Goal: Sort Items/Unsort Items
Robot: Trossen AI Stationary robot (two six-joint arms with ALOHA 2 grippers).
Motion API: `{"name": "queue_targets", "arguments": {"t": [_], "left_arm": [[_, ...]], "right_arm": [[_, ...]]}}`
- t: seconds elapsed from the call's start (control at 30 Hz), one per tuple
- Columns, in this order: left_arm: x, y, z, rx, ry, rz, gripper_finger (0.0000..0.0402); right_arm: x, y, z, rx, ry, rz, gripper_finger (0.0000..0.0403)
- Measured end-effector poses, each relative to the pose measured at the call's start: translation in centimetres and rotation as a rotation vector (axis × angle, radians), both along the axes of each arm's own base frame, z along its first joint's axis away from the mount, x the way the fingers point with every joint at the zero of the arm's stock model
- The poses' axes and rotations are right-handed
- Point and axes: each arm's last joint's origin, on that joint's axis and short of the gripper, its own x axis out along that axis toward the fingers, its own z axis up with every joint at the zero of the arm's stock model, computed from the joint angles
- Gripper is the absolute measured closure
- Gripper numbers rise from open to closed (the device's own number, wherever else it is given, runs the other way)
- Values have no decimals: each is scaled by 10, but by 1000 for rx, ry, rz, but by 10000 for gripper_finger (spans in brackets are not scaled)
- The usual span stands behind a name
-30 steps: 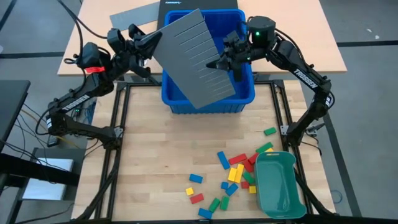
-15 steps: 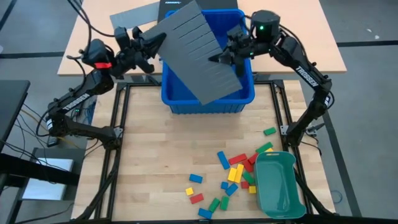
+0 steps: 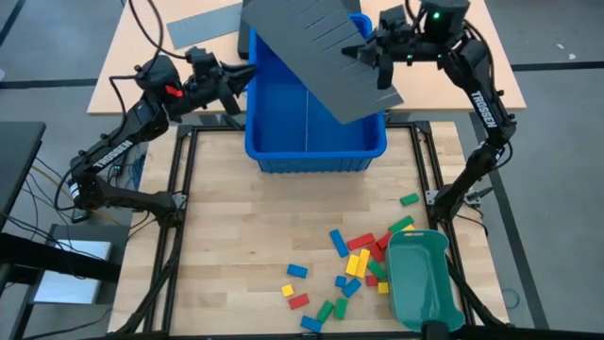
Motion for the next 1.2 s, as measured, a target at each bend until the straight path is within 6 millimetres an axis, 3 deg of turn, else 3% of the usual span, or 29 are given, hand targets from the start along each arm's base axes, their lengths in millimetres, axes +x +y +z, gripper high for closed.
{"name": "queue_targets", "arguments": {"t": [0.17,0.37,0.63,0.8,0.97,1.2], "left_arm": [[-4,-3,-7,-36,90,-5,334],[-20,-13,-1,-23,73,-3,335],[-34,-20,-1,-62,125,6,350],[-48,-24,20,-54,257,50,346],[-60,-30,53,-3,335,106,314],[-44,-21,69,-75,446,22,241]], "right_arm": [[-9,-9,5,-45,-19,-43,402],[-8,-19,7,-77,-52,-62,403],[16,-44,-34,15,153,-38,403],[15,-33,-46,13,276,6,403],[11,-16,-49,19,343,67,403],[24,2,-51,-5,368,153,403]]}}
